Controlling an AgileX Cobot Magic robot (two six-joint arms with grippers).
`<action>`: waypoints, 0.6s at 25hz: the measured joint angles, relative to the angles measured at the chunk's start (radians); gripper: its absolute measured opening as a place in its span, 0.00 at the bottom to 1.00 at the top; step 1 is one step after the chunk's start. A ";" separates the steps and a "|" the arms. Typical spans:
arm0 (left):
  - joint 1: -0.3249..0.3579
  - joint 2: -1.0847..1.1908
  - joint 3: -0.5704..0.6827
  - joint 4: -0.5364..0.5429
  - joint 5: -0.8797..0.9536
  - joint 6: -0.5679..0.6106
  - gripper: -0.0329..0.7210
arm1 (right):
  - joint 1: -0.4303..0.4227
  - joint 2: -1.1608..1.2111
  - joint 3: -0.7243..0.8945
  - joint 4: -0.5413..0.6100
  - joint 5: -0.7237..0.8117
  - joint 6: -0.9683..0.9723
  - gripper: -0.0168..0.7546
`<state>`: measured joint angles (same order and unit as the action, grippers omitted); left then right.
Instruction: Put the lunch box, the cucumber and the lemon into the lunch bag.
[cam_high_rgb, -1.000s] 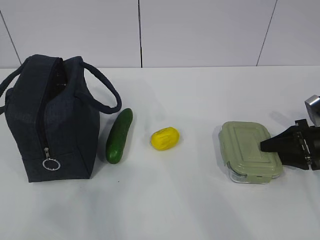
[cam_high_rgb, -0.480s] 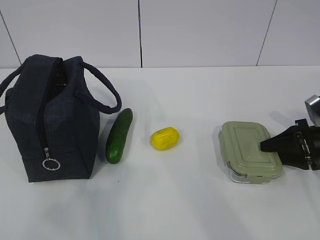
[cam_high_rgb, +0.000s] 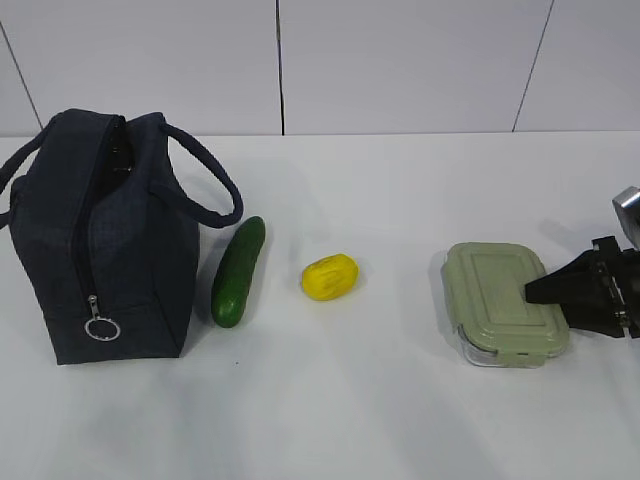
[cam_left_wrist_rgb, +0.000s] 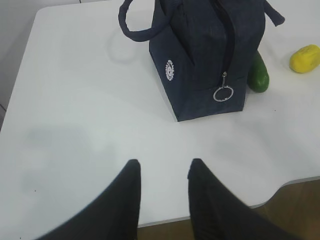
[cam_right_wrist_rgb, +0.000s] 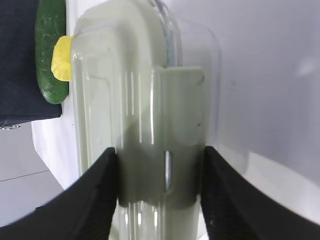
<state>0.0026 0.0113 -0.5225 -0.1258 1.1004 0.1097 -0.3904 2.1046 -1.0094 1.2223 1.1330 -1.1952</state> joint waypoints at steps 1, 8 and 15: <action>0.000 0.000 0.000 0.000 0.000 0.000 0.36 | 0.000 -0.001 0.000 -0.002 0.000 0.007 0.50; 0.000 0.000 0.000 0.000 0.000 0.000 0.36 | 0.004 -0.005 0.000 -0.010 -0.004 0.036 0.50; 0.000 0.000 0.000 0.000 0.000 0.000 0.36 | 0.010 -0.040 0.000 -0.015 -0.008 0.051 0.50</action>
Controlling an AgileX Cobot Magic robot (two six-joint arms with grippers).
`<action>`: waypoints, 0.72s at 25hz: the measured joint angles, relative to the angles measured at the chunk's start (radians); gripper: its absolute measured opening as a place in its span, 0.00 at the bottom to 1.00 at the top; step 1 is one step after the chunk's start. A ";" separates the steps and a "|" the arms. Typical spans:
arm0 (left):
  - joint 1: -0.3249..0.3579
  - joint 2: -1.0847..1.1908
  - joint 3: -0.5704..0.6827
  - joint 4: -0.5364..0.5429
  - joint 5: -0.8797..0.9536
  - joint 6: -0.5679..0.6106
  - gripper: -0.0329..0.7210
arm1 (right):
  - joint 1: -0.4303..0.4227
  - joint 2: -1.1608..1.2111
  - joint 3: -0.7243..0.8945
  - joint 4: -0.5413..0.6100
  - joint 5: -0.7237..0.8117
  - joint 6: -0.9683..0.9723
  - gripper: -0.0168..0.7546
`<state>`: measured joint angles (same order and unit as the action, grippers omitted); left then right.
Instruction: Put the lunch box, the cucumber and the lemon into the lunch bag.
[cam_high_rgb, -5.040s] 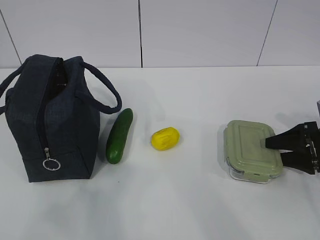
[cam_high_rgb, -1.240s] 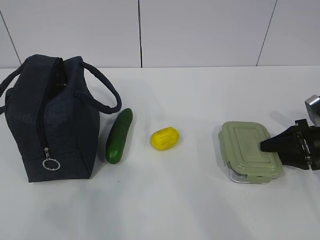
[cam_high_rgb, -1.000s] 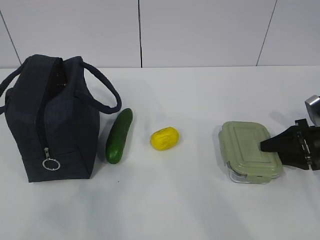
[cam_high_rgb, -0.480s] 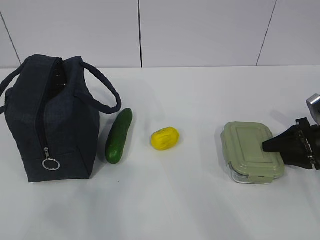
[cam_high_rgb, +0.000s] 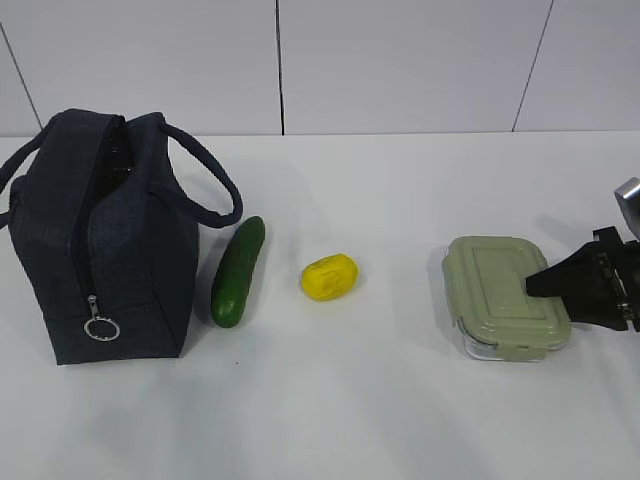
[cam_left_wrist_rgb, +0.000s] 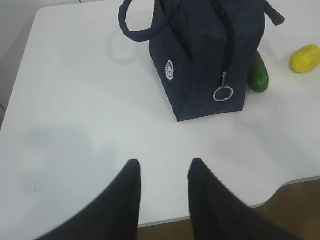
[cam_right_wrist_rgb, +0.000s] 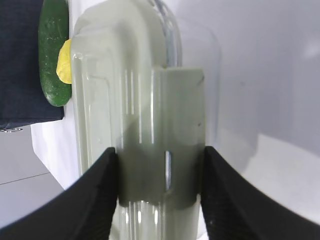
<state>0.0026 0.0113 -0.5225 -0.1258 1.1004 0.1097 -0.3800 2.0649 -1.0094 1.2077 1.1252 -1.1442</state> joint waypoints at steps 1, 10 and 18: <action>0.000 0.000 0.000 0.000 0.000 0.000 0.36 | 0.000 -0.002 0.000 0.000 0.000 0.005 0.50; 0.000 0.000 0.000 0.000 0.000 0.000 0.36 | 0.000 -0.098 0.000 0.004 0.000 0.056 0.50; 0.000 0.011 -0.002 -0.008 -0.002 0.000 0.36 | 0.024 -0.190 0.002 0.004 0.004 0.139 0.50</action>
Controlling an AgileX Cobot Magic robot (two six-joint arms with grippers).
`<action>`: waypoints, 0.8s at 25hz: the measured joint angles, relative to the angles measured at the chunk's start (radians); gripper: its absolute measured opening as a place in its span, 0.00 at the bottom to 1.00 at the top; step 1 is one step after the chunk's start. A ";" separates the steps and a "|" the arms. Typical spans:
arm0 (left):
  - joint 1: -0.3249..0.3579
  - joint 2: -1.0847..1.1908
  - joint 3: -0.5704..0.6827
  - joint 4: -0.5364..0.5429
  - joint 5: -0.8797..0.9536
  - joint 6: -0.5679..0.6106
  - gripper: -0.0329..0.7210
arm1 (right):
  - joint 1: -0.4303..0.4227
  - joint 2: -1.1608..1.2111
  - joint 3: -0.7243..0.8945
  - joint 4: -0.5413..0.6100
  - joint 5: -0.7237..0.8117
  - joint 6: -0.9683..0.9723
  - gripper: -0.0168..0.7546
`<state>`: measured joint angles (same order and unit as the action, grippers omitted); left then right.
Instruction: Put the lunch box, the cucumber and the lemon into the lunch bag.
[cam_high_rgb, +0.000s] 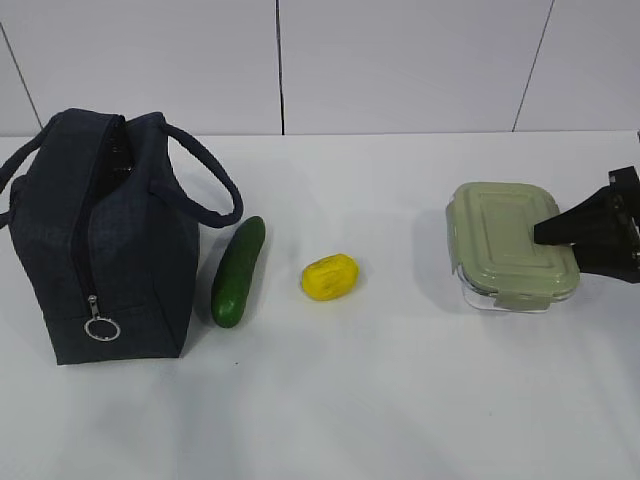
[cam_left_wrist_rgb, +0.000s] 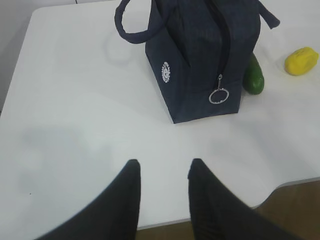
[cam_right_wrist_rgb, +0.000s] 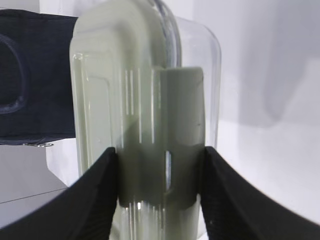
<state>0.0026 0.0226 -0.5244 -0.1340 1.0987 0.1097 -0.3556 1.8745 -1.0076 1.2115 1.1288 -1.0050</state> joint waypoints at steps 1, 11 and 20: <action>0.000 0.010 -0.006 -0.004 -0.002 0.000 0.36 | 0.007 -0.007 0.000 0.000 0.002 0.008 0.50; 0.000 0.304 -0.146 -0.097 -0.058 0.000 0.36 | 0.113 -0.054 0.001 0.108 0.003 0.041 0.50; 0.000 0.742 -0.294 -0.150 -0.076 0.000 0.36 | 0.205 -0.055 0.001 0.173 0.003 0.067 0.50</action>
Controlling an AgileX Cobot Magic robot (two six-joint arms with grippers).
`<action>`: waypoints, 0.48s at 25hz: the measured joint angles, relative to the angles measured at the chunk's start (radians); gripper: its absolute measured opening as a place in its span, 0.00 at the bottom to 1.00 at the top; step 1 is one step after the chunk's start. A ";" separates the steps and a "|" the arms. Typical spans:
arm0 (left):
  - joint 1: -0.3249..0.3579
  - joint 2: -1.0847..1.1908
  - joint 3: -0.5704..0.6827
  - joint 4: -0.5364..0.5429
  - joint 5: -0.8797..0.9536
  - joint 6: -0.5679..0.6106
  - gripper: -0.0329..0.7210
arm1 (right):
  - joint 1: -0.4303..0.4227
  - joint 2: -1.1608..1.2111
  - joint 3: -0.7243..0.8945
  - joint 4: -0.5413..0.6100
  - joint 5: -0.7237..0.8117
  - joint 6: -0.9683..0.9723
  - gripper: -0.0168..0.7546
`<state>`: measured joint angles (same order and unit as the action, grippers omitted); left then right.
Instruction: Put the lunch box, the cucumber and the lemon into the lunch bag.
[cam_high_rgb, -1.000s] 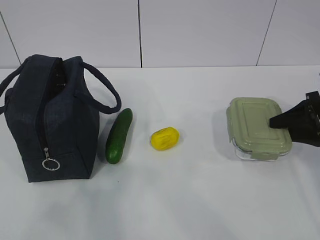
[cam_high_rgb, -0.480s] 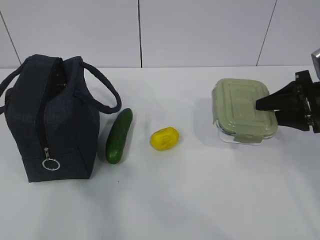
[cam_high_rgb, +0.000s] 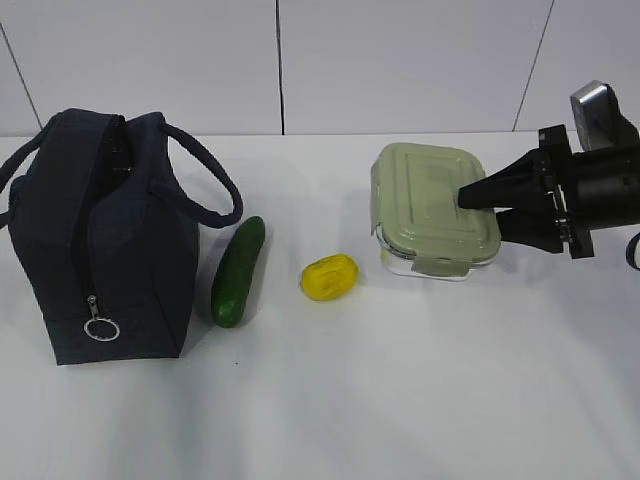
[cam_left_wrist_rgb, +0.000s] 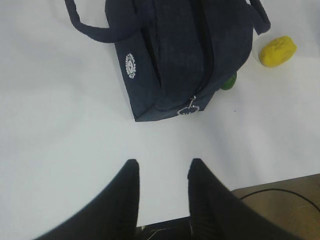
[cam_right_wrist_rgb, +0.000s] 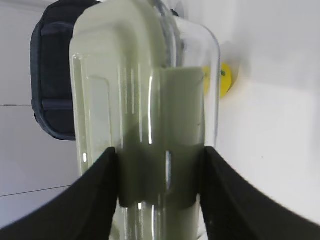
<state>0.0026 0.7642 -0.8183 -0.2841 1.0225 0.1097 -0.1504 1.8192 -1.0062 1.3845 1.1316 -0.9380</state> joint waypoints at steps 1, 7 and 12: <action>0.000 0.040 -0.021 -0.002 0.000 0.000 0.36 | 0.008 -0.004 0.000 0.001 0.000 0.000 0.50; 0.000 0.222 -0.151 -0.008 -0.004 0.000 0.36 | 0.031 -0.057 -0.017 -0.002 0.002 0.012 0.50; 0.000 0.328 -0.186 -0.025 -0.037 0.000 0.39 | 0.031 -0.111 -0.081 -0.010 0.010 0.055 0.50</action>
<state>0.0026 1.0921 -1.0043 -0.3090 0.9856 0.1097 -0.1192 1.7086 -1.0872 1.3747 1.1420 -0.8833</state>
